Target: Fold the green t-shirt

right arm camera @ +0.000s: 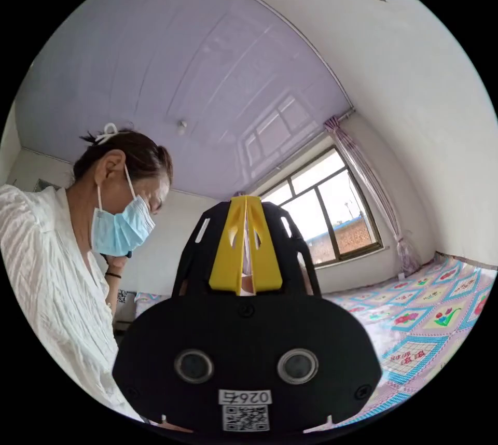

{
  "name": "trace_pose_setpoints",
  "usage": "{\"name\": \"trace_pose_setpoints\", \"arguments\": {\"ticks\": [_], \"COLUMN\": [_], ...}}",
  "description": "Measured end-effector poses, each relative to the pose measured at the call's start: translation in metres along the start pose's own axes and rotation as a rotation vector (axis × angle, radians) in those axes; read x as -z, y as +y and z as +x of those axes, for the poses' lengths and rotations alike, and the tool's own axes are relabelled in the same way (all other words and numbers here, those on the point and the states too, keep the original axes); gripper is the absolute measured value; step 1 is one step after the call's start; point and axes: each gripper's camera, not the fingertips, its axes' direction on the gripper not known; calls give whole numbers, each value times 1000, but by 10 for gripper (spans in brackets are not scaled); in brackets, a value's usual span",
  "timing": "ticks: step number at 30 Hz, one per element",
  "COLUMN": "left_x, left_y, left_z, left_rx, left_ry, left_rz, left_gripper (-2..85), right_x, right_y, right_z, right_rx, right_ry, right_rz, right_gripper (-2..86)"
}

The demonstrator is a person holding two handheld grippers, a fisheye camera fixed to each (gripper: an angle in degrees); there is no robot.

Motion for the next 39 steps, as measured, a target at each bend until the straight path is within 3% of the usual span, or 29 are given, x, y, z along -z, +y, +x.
{"name": "trace_pose_setpoints", "arguments": {"ticks": [2,4,8,14,20,25,31,39], "left_x": [-24,-38,-45,-3,38,53,55,90], "left_y": [23,55,181,378,515,593,657,747], "left_z": [-3,-22,-77,-86,-91,-106,-150,-215], "left_rx": [-30,32,396,789,1234,1410,1412,1748], "left_ry": [-327,-479,-601,-797,-723,-714,-788,-809], "left_rz": [-242,-421,-843,-1213,-1277,-1310,-1317,-1130], "left_gripper": [-9,-9,-10,-8,33,123,177,148], "right_x": [-29,-54,-108,-175,-239,-276,-309,-358], "right_y": [15,34,99,201,288,332,349,364], "right_z": [18,36,96,166,227,276,328,415], "right_rx": [-2,-15,-150,-246,-254,-289,-334,-572], "right_ry": [92,135,155,197,159,127,69,-97], "right_rz": [-146,-268,-556,-967,-1340,-1497,-1556,-1578], "right_gripper": [-8,-8,-9,2,44,63,92,93]}}
